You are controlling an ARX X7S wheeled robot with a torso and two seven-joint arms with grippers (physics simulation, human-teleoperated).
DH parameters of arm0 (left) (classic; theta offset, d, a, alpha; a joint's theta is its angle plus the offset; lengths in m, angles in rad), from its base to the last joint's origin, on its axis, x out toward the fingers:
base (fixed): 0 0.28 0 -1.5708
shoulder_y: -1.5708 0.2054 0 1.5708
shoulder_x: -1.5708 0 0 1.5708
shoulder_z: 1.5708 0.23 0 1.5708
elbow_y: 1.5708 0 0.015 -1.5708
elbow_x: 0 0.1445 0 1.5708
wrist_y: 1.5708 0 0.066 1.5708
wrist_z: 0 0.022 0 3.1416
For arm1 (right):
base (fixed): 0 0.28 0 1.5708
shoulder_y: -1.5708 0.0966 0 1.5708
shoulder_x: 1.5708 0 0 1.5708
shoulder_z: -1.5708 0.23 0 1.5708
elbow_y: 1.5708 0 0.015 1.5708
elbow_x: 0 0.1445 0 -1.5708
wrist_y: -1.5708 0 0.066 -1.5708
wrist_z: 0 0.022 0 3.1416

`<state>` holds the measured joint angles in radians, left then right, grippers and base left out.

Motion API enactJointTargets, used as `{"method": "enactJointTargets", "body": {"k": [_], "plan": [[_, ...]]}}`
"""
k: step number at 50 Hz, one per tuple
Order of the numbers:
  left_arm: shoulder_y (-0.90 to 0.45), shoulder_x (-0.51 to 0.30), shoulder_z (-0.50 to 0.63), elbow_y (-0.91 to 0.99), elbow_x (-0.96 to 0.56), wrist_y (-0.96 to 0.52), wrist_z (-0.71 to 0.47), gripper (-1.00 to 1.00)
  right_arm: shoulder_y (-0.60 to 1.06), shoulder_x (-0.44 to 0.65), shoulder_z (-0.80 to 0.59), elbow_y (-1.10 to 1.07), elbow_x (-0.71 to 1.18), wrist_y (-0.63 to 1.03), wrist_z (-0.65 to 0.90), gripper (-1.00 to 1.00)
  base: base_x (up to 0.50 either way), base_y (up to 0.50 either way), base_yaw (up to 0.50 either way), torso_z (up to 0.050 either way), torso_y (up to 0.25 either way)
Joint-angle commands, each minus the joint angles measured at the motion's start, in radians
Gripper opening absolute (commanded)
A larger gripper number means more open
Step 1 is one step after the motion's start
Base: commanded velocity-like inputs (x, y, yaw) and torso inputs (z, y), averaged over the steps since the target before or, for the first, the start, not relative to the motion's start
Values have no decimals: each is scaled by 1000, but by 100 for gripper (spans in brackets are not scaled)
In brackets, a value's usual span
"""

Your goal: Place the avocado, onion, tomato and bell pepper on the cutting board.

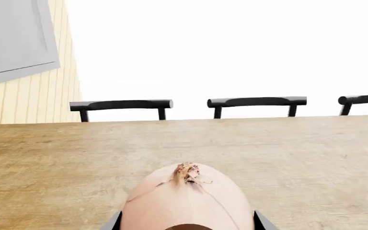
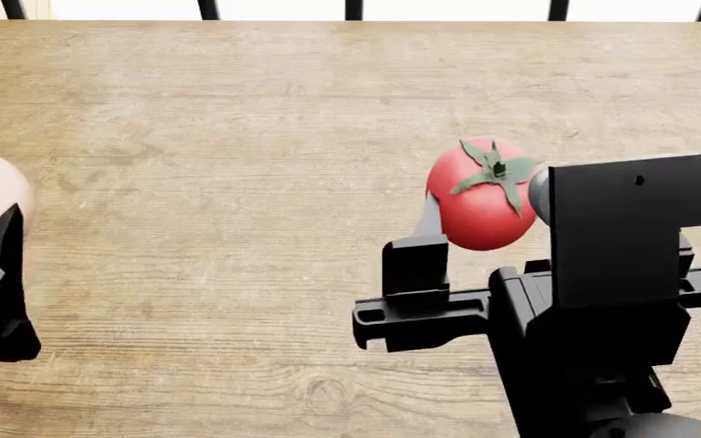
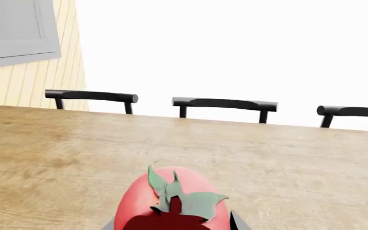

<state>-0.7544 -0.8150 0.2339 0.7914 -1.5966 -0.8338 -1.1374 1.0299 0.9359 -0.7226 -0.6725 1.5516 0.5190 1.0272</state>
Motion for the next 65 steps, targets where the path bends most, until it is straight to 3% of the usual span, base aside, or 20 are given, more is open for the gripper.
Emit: {"method": "enactJointTargets", "body": {"k": [1, 14, 49, 65], "plan": [[126, -11, -104, 115, 16, 73, 40, -100, -42, -32, 27, 8, -126, 0, -45, -100, 0, 0, 0, 0, 0], [147, -10, -110, 148, -5, 91, 10, -100, -51, -4, 33, -24, -121, 2, -15, -100, -26, 0, 0, 0, 0], [153, -30, -111, 160, -36, 99, -13, -100, -65, 1, 33, -39, -111, 0, 4, -100, -500, 0, 0, 0, 0], [128, -26, -98, 139, -32, 90, 5, -100, -65, -6, 42, -36, -103, -12, 6, -100, -17, -270, 0, 0, 0]]}}
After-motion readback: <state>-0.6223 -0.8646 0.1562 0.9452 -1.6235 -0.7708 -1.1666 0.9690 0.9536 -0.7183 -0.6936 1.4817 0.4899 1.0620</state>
